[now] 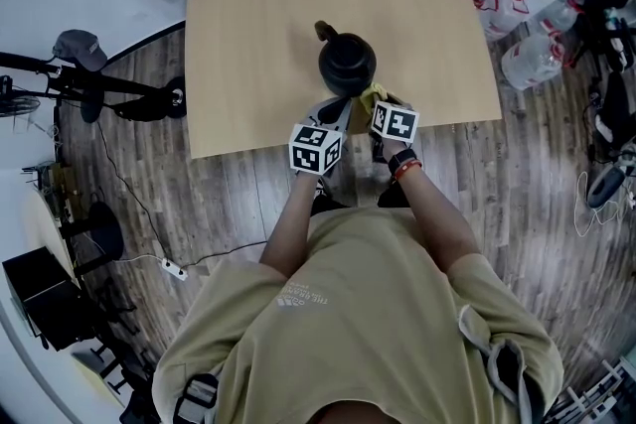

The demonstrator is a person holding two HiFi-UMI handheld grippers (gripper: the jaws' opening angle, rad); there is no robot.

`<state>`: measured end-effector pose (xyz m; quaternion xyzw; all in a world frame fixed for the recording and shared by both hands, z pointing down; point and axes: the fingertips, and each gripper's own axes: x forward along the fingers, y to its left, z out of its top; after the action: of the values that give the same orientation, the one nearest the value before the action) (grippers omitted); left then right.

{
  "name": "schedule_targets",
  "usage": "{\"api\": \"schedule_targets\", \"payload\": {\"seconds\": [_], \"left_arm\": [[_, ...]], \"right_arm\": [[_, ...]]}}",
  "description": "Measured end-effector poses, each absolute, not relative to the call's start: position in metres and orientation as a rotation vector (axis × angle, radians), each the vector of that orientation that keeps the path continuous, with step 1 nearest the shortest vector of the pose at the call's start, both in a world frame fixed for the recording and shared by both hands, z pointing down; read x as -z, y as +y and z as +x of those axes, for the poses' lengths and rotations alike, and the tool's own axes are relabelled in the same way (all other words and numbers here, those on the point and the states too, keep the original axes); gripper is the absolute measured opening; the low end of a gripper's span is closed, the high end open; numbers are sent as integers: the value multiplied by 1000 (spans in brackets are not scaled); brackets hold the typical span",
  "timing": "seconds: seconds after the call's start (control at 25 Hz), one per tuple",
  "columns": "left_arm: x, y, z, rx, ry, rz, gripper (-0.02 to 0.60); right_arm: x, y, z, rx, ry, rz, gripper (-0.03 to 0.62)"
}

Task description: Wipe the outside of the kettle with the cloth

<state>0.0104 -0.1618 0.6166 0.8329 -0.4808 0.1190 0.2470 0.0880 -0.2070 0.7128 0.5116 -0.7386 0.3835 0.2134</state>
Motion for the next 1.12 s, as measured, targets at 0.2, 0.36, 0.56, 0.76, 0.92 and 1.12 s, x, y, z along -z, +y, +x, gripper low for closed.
{"api": "schedule_targets", "payload": {"seconds": [0.2, 0.36, 0.56, 0.76, 0.92, 1.12], "left_arm": [[-619, -169, 28, -345, -1318, 2267, 25], [-619, -171, 35, -362, -1325, 2267, 25], [-620, -174, 45, -355, -1352, 2252, 25], [-618, -177, 52, -344, -1374, 2237, 25], [-619, -177, 59, -345, -1352, 2247, 25], [-624, -177, 61, -337, -1378, 2229, 25]], "right_arm": [[-714, -222, 101, -1014, -2076, 1351, 91], [-713, -236, 106, -934, -2109, 1290, 91], [-712, -253, 117, -906, -2137, 1256, 91], [-712, -265, 116, -857, -2159, 1190, 91], [-714, -280, 116, -823, -2168, 1167, 91], [-717, -298, 113, -775, -2179, 1132, 91]]}}
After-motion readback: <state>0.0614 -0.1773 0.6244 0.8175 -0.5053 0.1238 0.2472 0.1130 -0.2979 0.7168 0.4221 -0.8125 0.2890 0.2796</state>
